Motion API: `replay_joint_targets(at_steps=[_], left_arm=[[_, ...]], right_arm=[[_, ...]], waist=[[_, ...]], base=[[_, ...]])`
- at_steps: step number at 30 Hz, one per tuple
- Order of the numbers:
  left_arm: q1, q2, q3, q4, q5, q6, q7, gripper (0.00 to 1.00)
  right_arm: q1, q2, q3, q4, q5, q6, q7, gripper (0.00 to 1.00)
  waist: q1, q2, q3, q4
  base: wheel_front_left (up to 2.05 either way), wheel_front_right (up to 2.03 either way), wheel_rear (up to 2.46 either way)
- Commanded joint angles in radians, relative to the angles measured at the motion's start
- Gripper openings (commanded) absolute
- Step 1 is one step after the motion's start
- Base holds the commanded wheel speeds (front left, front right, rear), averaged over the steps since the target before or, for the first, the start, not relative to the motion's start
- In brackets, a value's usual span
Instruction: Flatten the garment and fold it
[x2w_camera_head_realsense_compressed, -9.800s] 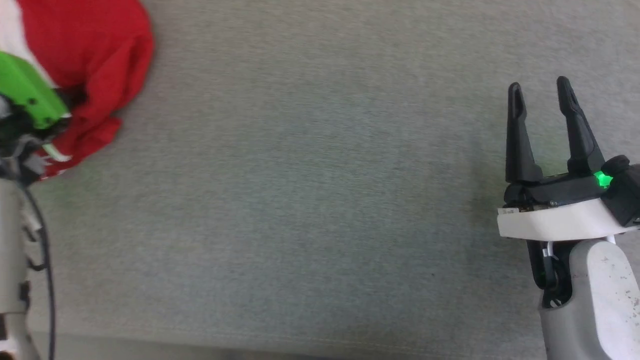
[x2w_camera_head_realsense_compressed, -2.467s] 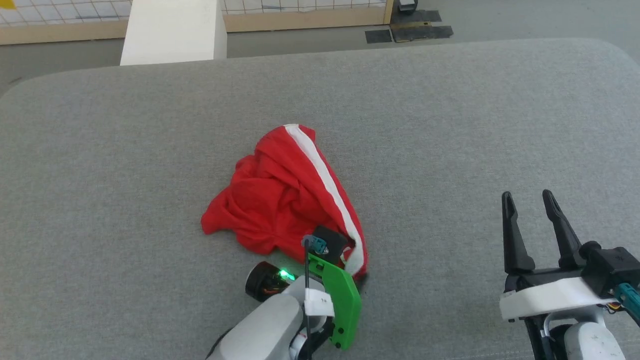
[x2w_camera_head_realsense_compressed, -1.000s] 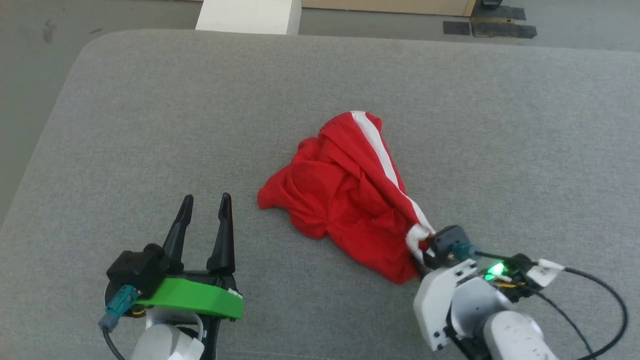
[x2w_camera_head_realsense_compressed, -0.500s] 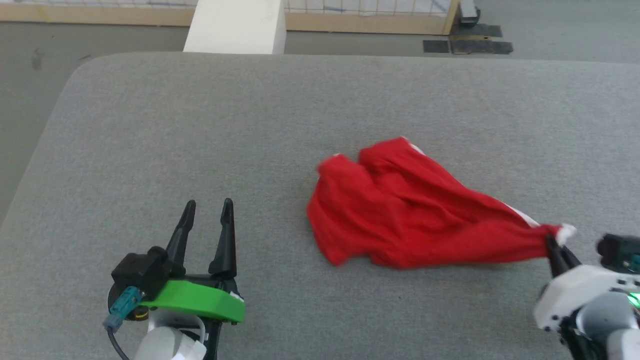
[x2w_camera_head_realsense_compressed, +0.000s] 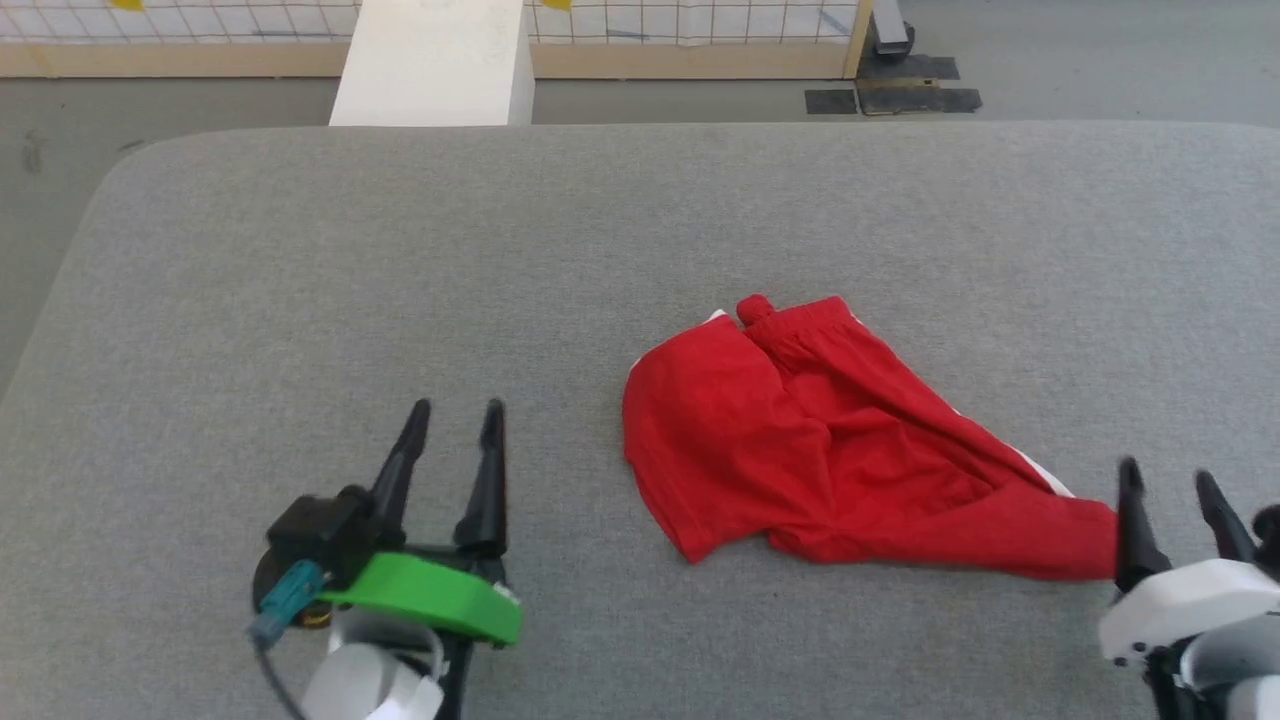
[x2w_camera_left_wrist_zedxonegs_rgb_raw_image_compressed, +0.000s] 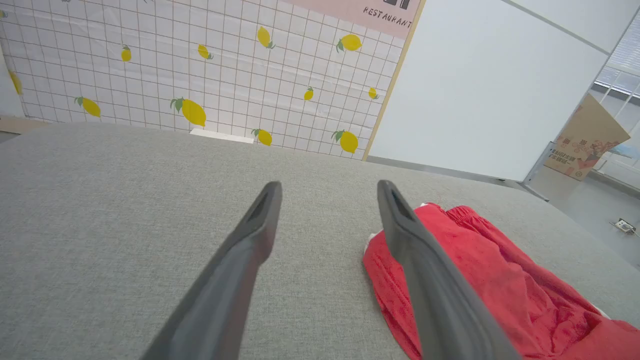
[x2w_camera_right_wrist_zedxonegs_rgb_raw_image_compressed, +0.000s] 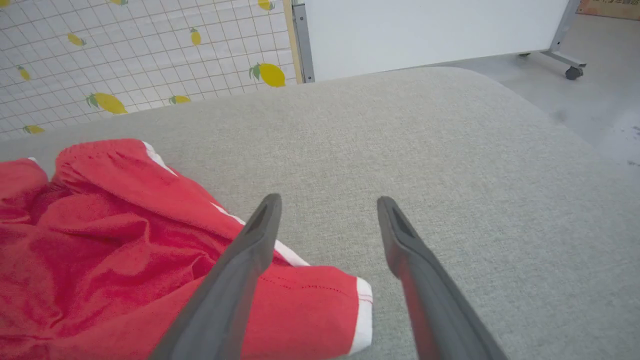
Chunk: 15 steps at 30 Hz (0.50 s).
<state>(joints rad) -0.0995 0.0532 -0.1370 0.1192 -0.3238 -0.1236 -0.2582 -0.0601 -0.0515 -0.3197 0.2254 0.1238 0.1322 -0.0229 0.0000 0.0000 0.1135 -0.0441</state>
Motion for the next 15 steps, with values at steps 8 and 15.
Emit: replay_joint_targets(at_steps=[8,15], left_arm=[[-0.274,-0.003,-0.221,0.159,-0.024,-0.007,0.006,1.0],[-0.556,-0.003,-0.367,0.385,-0.105,-0.006,0.124,1.0]], right_arm=[[0.005,0.001,0.125,-0.069,0.023,-0.002,-0.093,1.0],[-0.003,0.001,0.188,-0.101,0.051,-0.002,-0.094,1.0]], waist=[[0.0,0.0,0.026,-0.057],[0.0,0.0,0.089,-0.115]], base=[[0.0,0.0,0.0],[0.0,0.0,0.0]])
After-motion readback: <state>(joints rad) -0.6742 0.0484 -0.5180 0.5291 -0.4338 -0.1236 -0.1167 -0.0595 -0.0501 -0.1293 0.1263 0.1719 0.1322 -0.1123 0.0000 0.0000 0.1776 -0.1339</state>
